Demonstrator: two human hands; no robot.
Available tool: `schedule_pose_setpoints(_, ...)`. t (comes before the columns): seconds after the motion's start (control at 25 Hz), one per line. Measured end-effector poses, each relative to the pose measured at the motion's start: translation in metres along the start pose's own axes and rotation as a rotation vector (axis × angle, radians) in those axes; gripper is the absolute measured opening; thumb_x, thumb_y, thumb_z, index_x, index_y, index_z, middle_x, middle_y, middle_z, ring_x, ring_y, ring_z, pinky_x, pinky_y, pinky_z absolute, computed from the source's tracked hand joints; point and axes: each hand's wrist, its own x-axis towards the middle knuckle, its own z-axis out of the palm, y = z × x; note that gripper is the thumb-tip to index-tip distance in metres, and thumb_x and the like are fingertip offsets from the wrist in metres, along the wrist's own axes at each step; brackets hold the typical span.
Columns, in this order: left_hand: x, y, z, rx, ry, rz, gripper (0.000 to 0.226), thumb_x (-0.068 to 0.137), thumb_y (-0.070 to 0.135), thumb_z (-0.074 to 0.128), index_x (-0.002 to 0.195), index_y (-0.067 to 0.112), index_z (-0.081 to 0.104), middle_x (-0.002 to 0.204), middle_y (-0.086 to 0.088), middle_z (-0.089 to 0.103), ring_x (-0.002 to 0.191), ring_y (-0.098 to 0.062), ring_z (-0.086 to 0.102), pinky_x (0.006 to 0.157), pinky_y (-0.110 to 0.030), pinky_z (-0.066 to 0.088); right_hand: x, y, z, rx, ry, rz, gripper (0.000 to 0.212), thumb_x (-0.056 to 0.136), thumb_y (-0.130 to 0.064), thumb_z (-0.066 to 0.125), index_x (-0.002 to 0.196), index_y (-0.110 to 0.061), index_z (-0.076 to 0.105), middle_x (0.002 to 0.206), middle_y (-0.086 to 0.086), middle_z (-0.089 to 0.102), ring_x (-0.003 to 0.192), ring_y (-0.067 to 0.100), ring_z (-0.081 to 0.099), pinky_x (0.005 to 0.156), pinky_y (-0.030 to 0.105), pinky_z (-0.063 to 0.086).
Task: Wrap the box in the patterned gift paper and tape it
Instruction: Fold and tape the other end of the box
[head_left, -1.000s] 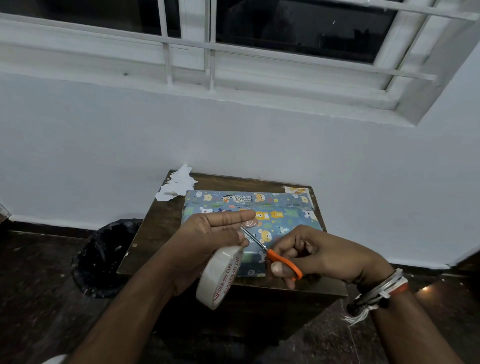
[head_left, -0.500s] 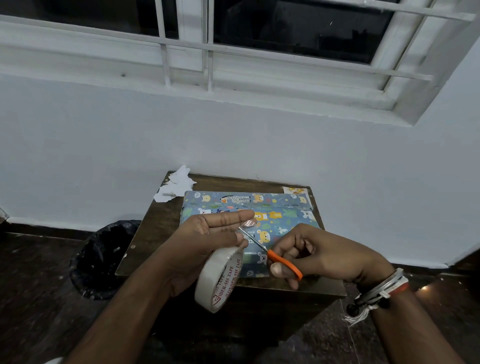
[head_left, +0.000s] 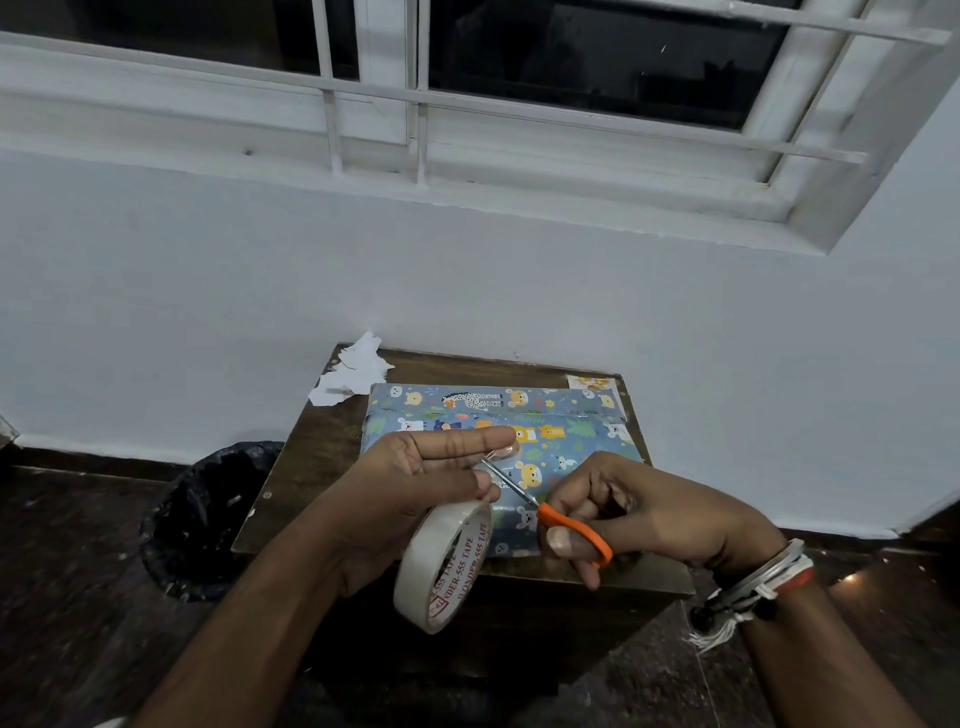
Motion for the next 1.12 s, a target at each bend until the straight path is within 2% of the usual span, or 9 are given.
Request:
schedule_pose_setpoints(0.12,0.001,-0.001,-0.001,0.0,-0.016,-0.003,0.039,0.09,-0.011,0.061,0.12,0.011,0.074,0.121,-0.003,0.075,0.083,-0.011,0.073,0.072,-0.019,0.058,0.001,0.002,-0.001,0.011,0.006,-0.008,0.015,0.098,-0.017,0.065,0.089,-0.011,0.075,0.068,0.007,0.07,0.061,0.008,0.063,0.071,0.013,0.047)
schedule_pose_setpoints(0.24,0.001,-0.002,-0.001,0.004,-0.03,0.001,0.041,0.089,-0.011,0.062,0.121,0.012,0.073,0.122,-0.001,0.075,0.082,-0.01,0.073,0.073,-0.019,0.059,0.002,0.006,-0.002,-0.003,0.019,-0.026,0.014,0.098,-0.019,0.066,0.09,-0.014,0.076,0.07,0.012,0.07,0.062,0.011,0.063,0.072,0.015,0.047)
schedule_pose_setpoints(0.48,0.002,-0.005,-0.002,-0.004,-0.055,0.03,0.051,0.077,-0.003,0.069,0.125,0.013,0.071,0.126,0.001,0.073,0.077,-0.01,0.072,0.071,-0.019,0.059,0.003,0.006,-0.002,-0.007,-0.049,-0.001,0.012,0.1,-0.013,0.065,0.094,-0.016,0.075,0.073,0.006,0.072,0.067,0.01,0.064,0.074,0.014,0.046)
schedule_pose_setpoints(0.64,0.002,-0.005,-0.008,-0.026,-0.06,0.052,0.056,0.074,-0.007,0.078,0.125,0.017,0.073,0.131,0.002,0.07,0.079,-0.013,0.073,0.069,-0.022,0.059,0.007,0.012,-0.001,-0.064,-0.04,0.03,0.01,0.097,-0.021,0.071,0.098,-0.013,0.078,0.081,0.016,0.075,0.075,0.02,0.063,0.077,0.028,0.047)
schedule_pose_setpoints(0.72,0.002,-0.004,-0.01,-0.043,-0.048,0.063,0.057,0.073,-0.007,0.078,0.124,0.02,0.074,0.131,0.003,0.07,0.078,-0.013,0.073,0.069,-0.022,0.059,0.004,0.014,-0.002,-0.089,0.038,0.062,0.016,0.093,-0.021,0.076,0.107,-0.014,0.08,0.079,0.008,0.076,0.072,0.011,0.064,0.072,0.02,0.048)
schedule_pose_setpoints(0.8,0.001,-0.002,-0.013,-0.077,-0.015,0.084,0.061,0.075,-0.008,0.077,0.129,0.02,0.07,0.132,0.004,0.07,0.077,-0.012,0.072,0.07,-0.022,0.059,0.0,0.013,-0.005,-0.135,0.147,0.101,0.021,0.089,-0.025,0.081,0.109,-0.022,0.081,0.079,0.001,0.078,0.069,0.003,0.062,0.066,0.015,0.046)
schedule_pose_setpoints(0.92,0.002,0.002,-0.018,-0.131,0.048,0.143,0.07,0.071,-0.01,0.078,0.13,0.025,0.067,0.13,0.003,0.071,0.075,-0.013,0.071,0.071,-0.024,0.061,0.001,0.014,-0.009,-0.259,0.509,0.117,0.035,0.076,-0.039,0.087,0.109,-0.033,0.078,0.078,-0.006,0.078,0.069,0.001,0.067,0.07,0.016,0.048)
schedule_pose_setpoints(1.04,0.001,0.004,-0.02,-0.142,0.096,0.172,0.075,0.067,-0.007,0.077,0.132,0.03,0.064,0.127,0.005,0.072,0.077,-0.014,0.071,0.074,-0.03,0.061,0.018,0.02,-0.01,-0.475,0.923,0.177,0.036,0.07,-0.041,0.093,0.092,-0.031,0.065,0.07,-0.008,0.073,0.064,0.002,0.065,0.058,0.015,0.043)
schedule_pose_setpoints(1.12,0.0,0.003,-0.021,-0.107,0.107,0.185,0.079,0.069,-0.009,0.082,0.133,0.031,0.062,0.128,0.006,0.072,0.081,-0.016,0.072,0.078,-0.032,0.061,0.032,0.02,-0.015,-0.772,0.958,0.317,0.022,0.084,-0.039,0.082,0.081,-0.022,0.069,0.07,-0.006,0.07,0.07,0.011,0.063,0.059,0.023,0.041)
